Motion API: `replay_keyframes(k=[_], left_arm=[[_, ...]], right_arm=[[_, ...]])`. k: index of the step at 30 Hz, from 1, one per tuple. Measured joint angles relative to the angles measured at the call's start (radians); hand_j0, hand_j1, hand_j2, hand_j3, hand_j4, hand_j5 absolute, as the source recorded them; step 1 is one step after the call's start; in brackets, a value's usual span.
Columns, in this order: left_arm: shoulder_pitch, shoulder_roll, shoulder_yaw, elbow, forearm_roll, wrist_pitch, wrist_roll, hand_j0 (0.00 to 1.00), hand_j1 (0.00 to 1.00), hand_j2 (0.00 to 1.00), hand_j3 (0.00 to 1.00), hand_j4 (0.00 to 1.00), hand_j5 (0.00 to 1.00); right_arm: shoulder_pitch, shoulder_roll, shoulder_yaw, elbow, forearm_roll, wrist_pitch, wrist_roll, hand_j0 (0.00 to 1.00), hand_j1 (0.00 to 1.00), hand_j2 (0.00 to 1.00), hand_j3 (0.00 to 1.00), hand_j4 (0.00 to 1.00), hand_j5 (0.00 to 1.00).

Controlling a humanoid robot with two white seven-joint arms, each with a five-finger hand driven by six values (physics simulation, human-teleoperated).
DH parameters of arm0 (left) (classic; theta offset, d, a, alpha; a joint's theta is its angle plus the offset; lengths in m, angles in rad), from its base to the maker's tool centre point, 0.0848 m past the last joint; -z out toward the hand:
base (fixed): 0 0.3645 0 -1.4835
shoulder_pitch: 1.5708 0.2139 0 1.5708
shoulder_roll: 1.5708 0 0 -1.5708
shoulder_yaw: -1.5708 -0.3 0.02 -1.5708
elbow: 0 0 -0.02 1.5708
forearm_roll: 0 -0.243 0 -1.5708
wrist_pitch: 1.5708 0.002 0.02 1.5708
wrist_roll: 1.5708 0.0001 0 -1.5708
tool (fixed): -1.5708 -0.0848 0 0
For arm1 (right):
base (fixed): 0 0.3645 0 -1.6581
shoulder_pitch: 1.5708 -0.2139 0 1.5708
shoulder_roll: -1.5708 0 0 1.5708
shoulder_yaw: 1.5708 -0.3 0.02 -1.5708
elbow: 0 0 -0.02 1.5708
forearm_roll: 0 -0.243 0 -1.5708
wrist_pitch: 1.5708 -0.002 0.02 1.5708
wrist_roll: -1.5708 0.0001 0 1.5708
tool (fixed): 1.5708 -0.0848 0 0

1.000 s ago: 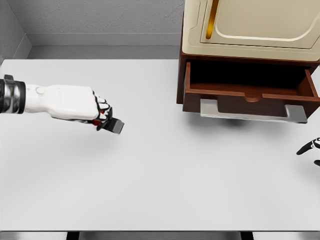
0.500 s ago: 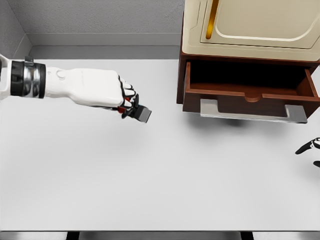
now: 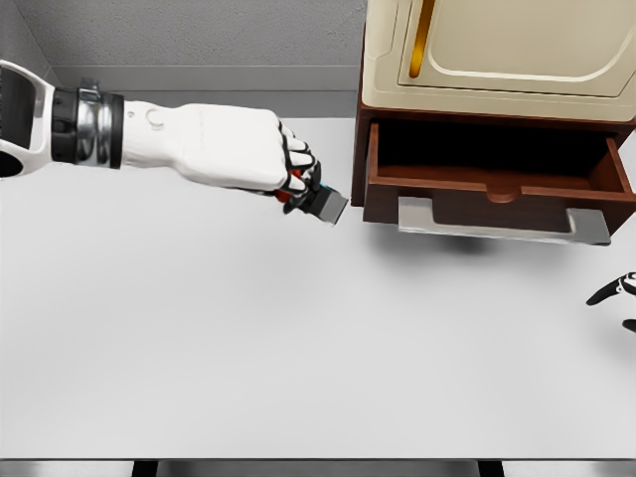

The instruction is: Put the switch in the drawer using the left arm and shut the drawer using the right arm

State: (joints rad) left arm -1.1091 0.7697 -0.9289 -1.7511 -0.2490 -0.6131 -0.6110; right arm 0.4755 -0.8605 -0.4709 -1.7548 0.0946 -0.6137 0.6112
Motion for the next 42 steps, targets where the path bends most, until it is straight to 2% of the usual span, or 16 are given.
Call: replay_keyframes(k=[14,23,27,35,38,42], left_arm=[[-0.072,-0.029,0.002,0.005,0.018,0.000,0.000,0.35,0.35,0.35,0.35,0.35,0.35],[-0.101,-0.081,-0.001,0.032,0.016,0.000,0.000,0.35,0.35,0.35,0.35,0.35,0.35],[-0.120,-0.117,-0.002,0.070,0.016,0.000,0.000,0.35,0.35,0.35,0.35,0.35,0.35],[-0.144,-0.195,-0.005,0.094,0.017,-0.001,-0.001,0.35,0.35,0.35,0.35,0.35,0.35],[-0.149,-0.274,-0.008,0.175,0.016,0.000,-0.001,0.35,0.35,0.35,0.35,0.35,0.35],[-0.160,-0.389,-0.010,0.397,0.008,-0.001,-0.001,0.35,0.35,0.35,0.35,0.35,0.35]], right_arm=[[-0.002,-0.001,0.000,0.000,0.000,0.000,0.000,0.63,0.63,0.63,0.63,0.63,0.63],[-0.009,-0.002,0.001,0.000,0.000,0.000,0.000,0.63,0.63,0.63,0.63,0.63,0.63],[-0.009,-0.002,0.001,0.000,0.000,0.000,0.000,0.63,0.63,0.63,0.63,0.63,0.63],[-0.008,-0.003,0.002,0.000,0.001,0.000,0.000,0.63,0.63,0.63,0.63,0.63,0.63],[-0.008,-0.002,0.002,0.000,0.001,0.000,0.000,0.63,0.63,0.63,0.63,0.63,0.63],[-0.009,-0.003,0.002,0.000,0.001,0.000,0.000,0.63,0.63,0.63,0.63,0.63,0.63]])
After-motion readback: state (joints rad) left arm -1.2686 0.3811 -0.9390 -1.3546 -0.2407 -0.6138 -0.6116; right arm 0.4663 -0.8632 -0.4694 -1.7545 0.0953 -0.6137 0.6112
